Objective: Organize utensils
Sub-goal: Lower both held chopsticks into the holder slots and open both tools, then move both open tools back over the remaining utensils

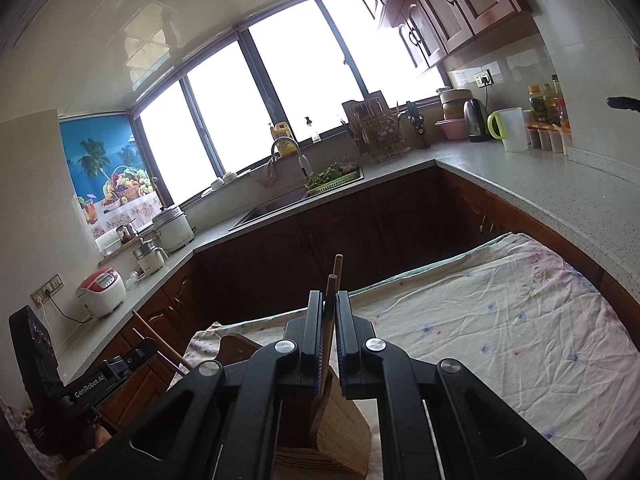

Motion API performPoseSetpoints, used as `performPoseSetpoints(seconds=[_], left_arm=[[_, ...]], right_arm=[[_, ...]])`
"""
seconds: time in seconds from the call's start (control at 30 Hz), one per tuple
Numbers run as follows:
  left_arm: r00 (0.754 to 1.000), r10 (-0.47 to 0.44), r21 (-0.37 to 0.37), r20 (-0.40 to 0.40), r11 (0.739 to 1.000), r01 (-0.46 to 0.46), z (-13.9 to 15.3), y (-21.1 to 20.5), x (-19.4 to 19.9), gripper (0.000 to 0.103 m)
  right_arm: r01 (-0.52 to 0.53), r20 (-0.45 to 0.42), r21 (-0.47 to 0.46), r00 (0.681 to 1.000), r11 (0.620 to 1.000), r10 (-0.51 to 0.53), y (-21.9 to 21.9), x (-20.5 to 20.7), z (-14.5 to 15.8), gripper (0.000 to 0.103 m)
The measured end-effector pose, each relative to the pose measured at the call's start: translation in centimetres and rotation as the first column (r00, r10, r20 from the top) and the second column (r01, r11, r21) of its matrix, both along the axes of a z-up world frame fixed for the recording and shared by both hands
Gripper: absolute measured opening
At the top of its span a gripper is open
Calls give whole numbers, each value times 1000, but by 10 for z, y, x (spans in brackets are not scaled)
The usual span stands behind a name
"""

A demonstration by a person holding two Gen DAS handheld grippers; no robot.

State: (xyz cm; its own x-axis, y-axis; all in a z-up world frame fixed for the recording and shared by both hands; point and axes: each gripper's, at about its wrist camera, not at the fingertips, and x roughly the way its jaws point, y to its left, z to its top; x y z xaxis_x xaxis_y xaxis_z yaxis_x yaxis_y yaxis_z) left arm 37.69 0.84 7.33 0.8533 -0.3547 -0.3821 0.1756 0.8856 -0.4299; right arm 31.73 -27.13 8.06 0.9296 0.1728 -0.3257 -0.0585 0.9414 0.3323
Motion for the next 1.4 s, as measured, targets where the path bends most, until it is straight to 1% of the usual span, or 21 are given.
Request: performPoseSetpoints(seconds=[0.1,0.17,0.2,0.27,0.3,0.33,0.37,0.4,0.43,0.47,0.5,0.53,0.6,0.67,0.7,0.73,0.87,0.97,1.0,1.33,1.4], left_arm=[[1000,-13,-7,-13,1000,13,0,2,2,4],[1000,-10,-7,-24,1000,10,0,4,2,8],[1000,-7,-6,-27,1000,6,0,5,1,12],[999,12,0,-38,1000,-12,0,8,-1,27],[999,25,-4,-36,1000,-25,1,10,-4,40],[999,39,-6,-31,999,-39,1,12,-7,45],[998,50,-2,-32,999,-50,1,14,-9,47],[998,58,4,-41,998,-57,1,15,-11,54],[997,60,3,-43,998,-60,1,17,-13,58],[997,59,1,-42,998,-59,0,18,-16,59],[997,60,6,-42,998,-60,0,18,-20,63],[997,66,17,-47,998,-66,0,19,-23,72],[996,71,28,-45,997,-70,0,20,-32,80],[996,75,41,-51,997,-73,0,21,-41,84],[995,79,52,-60,996,-76,-1,22,-46,90],[995,80,59,-61,995,-76,-1,24,-51,91],[993,90,90,-77,992,-83,-5,30,-73,93],[989,98,87,-108,992,-89,-10,35,-87,94],[988,96,86,-120,993,-86,-12,36,-92,94],[979,65,105,-192,993,-45,-33,30,-146,95],[976,60,110,-207,993,-38,-38,28,-155,95]], right_arm=[[-10,-5,11,1000,1000,10,-2,1,0,7],[-13,-9,14,1000,1000,13,-2,1,0,11],[-16,-9,19,1000,1000,16,-3,1,0,11],[-14,-11,29,1000,999,14,-5,0,-1,15],[-14,-10,36,1000,999,14,-6,0,-1,23],[-13,-10,43,1000,999,13,-7,-2,0,28],[-9,-9,46,1000,999,10,-8,-3,0,42],[-5,-4,48,1000,999,5,-10,-6,1,51],[-1,4,47,1000,999,1,-10,-8,2,54],[-2,22,48,1000,999,1,-10,-14,4,63],[-2,22,48,1000,999,1,-10,-14,4,72],[-8,33,53,999,999,6,-11,-17,6,77],[-16,47,61,999,998,13,-12,-24,8,93],[-27,54,71,998,997,23,-12,-32,9,100],[-34,54,77,998,996,30,-12,-36,10,101],[-44,52,83,998,996,39,-13,-40,9,101],[-73,12,89,997,993,73,-17,-56,6,102],[-80,-17,92,996,993,82,-26,-79,-1,102],[-80,-17,92,996,993,82,-26,-79,-1,102],[-36,-97,90,994,995,45,-48,-143,-23,102],[-18,-122,80,992,997,28,-54,-163,-31,102]])
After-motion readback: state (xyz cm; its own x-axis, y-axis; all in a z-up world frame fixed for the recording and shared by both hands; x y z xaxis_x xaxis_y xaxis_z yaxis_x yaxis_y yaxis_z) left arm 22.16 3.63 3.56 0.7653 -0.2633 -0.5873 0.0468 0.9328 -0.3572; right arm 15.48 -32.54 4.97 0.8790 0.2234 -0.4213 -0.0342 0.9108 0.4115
